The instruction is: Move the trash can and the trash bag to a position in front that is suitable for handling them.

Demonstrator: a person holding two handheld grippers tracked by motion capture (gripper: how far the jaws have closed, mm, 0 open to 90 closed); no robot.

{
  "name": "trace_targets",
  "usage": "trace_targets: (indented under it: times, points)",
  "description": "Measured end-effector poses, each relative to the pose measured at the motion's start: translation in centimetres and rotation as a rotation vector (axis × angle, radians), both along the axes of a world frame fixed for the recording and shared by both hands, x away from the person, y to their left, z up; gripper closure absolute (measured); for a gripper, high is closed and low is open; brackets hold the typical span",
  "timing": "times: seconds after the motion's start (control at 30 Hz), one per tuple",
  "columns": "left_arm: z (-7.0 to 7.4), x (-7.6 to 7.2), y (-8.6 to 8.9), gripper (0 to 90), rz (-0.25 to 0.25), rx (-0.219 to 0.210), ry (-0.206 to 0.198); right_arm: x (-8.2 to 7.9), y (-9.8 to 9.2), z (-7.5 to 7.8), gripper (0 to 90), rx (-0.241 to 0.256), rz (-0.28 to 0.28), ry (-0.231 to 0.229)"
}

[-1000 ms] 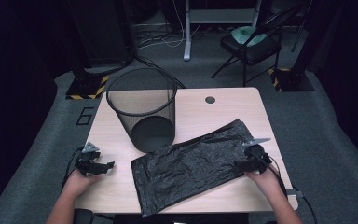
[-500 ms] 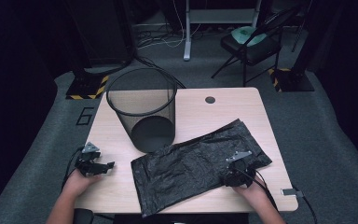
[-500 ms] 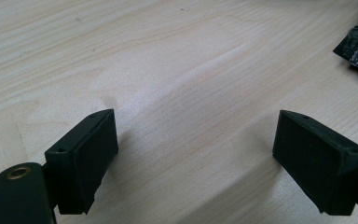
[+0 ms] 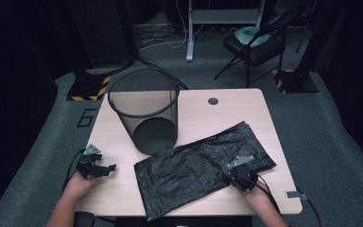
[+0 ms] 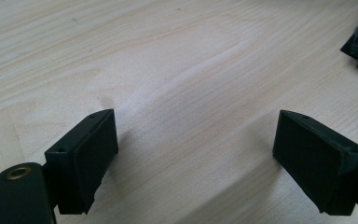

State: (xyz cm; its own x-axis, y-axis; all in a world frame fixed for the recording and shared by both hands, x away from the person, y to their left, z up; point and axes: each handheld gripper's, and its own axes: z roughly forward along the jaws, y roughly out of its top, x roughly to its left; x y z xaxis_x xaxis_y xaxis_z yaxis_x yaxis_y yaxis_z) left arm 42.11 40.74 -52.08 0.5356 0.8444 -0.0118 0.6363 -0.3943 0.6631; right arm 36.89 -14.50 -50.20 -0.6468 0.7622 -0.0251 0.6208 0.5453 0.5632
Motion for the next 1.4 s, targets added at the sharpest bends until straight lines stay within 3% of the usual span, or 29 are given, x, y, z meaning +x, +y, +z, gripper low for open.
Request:
trace_targets:
  times: [0.17,0.33,0.47,0.73,0.83,0.93,1.0,1.1,1.23,1.4]
  points:
    - [0.0,0.0,0.0,13.3,-0.002,-0.001,-0.002,1.6,-1.3,0.5,89.3,-0.057,-0.021,-0.012]
    - [0.0,0.0,0.0,13.3,-0.003,-0.002,-0.003,4.5,-4.2,1.3,89.4,-0.004,-0.127,-0.014]
    - [0.0,0.1,0.0,13.3,-0.003,-0.002,-0.003,7.7,-6.4,1.2,89.4,-0.012,-0.209,-0.026]
    - [0.0,0.1,0.0,13.3,-0.010,0.002,-0.004,12.0,-7.8,1.1,89.2,0.024,-0.323,-0.045]
    - [-0.1,0.1,0.0,13.3,-0.006,-0.003,-0.007,13.0,-7.4,0.9,78.8,0.016,-0.355,-0.072]
    - [-0.1,0.0,0.0,13.3,-0.007,-0.005,-0.008,13.2,-6.9,0.9,58.9,0.031,-0.396,-0.098]
    - [-0.1,0.0,0.0,13.3,-0.010,-0.007,-0.011,12.8,-6.4,1.1,50.9,0.026,-0.401,-0.081]
    - [0.0,-0.1,0.0,13.4,-0.014,0.001,-0.007,12.1,-6.1,1.3,45.3,0.008,-0.392,-0.069]
    - [0.0,-0.1,0.0,13.3,-0.013,0.004,-0.004,10.4,-5.6,1.6,41.7,0.052,-0.372,-0.045]
    - [0.0,-0.1,-0.2,13.5,0.027,-0.015,0.006,8.0,-3.9,1.8,40.1,0.067,-0.293,-0.027]
